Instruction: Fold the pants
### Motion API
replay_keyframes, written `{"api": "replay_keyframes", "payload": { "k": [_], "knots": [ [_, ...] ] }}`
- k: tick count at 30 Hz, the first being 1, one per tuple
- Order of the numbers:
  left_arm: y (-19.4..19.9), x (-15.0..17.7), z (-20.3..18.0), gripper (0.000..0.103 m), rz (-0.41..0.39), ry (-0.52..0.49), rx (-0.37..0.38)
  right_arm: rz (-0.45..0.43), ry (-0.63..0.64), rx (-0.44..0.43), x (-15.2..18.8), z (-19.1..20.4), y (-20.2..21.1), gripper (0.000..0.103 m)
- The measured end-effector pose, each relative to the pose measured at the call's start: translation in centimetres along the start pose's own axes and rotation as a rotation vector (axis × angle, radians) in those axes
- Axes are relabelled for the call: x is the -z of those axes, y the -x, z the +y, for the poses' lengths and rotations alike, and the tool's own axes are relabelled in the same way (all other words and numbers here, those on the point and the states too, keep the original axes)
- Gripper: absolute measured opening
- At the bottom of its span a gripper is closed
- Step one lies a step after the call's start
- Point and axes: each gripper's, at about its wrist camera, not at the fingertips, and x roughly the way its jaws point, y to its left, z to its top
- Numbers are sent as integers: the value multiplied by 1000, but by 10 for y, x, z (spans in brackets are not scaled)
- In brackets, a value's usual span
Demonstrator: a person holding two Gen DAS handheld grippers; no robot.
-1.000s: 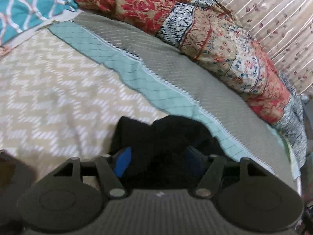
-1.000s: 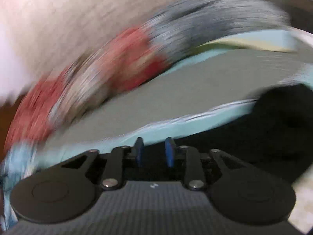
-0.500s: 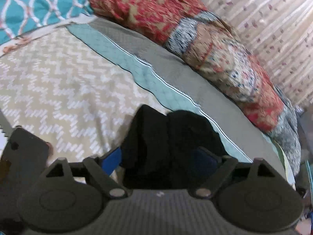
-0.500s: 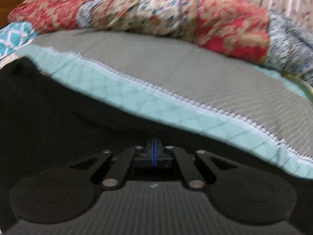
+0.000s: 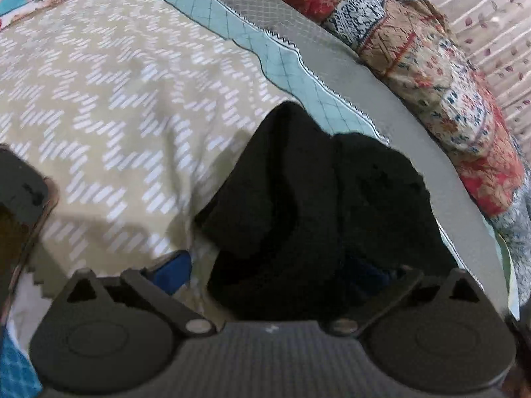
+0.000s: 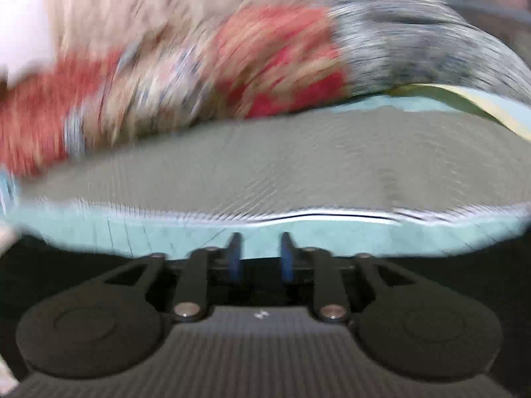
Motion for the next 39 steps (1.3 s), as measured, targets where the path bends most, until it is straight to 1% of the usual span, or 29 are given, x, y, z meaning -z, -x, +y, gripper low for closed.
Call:
{"api": "replay_keyframes", "payload": {
  "k": [1,3,4,5,6,7,8,9,11,13,15,16,17,18,19,20,21,22,24,25,26,28,29,31,34,36,39],
  "knots": [
    [-1,-2,-2,103,-5,2,1,-28,-67,8,2,-26,21,47],
    [-2,-4,-6,103,-1,6,19,-96,-209,26,13,-79,60,56],
    [-3,-4,-7,103,7,10,26,-133,-286,52,21,-108,81,59],
    [-3,-3,-8,103,11,10,25,-160,-342,87,29,-128,97,65],
    [-2,-2,-8,103,10,4,20,-190,-404,136,38,-152,112,67],
    [-3,-1,-9,103,9,-5,14,-216,-475,187,46,-176,124,68],
    [-3,0,-10,103,9,-10,7,-230,-543,223,53,-193,130,70],
    [-4,0,-11,103,9,-10,0,-241,-619,238,60,-212,133,70],
    [-5,-1,-13,102,10,-3,-16,-235,-713,218,68,-234,125,70],
    [-8,-3,-17,100,10,15,-28,-230,-751,174,68,-242,111,70],
    [-9,-7,-17,96,13,35,-46,-227,-739,142,60,-240,92,70],
    [-10,-8,-16,91,16,44,-58,-224,-730,145,57,-238,83,70],
    [-12,-10,-17,84,19,49,-74,-222,-713,168,52,-234,74,70],
    [-13,-12,-18,78,19,46,-98,-218,-690,195,48,-232,71,67],
    [-15,-15,-20,68,22,36,-124,-202,-659,240,41,-228,65,59],
    [-16,-18,-23,62,28,28,-137,-175,-651,302,40,-227,66,20],
    [-17,-21,-24,59,33,32,-142,-156,-669,339,41,-228,73,13],
    [-17,-24,-25,55,44,40,-146,-184,-712,337,41,-232,83,13],
    [-13,-31,-26,50,66,60,-139,-299,-733,364,35,-235,114,11],
    [-9,-33,-25,45,73,78,-128,-335,-745,362,32,-238,130,11],
    [-3,-37,-23,38,81,101,-102,-345,-760,355,31,-242,143,11],
    [10,-42,-19,32,101,139,-43,-325,-751,355,26,-243,164,11],
    [18,-44,-17,31,106,149,-22,-307,-727,361,22,-240,175,11],
    [36,-44,-16,30,105,147,-2,-274,-675,343,18,-233,195,11],
    [67,-44,-15,29,98,140,36,-258,-650,304,23,-222,223,11],
    [87,-44,-14,29,86,124,47,-263,-649,273,25,-220,231,11],
    [111,-40,-11,29,61,82,42,-285,-663,239,42,-220,249,11]
  ]
}}
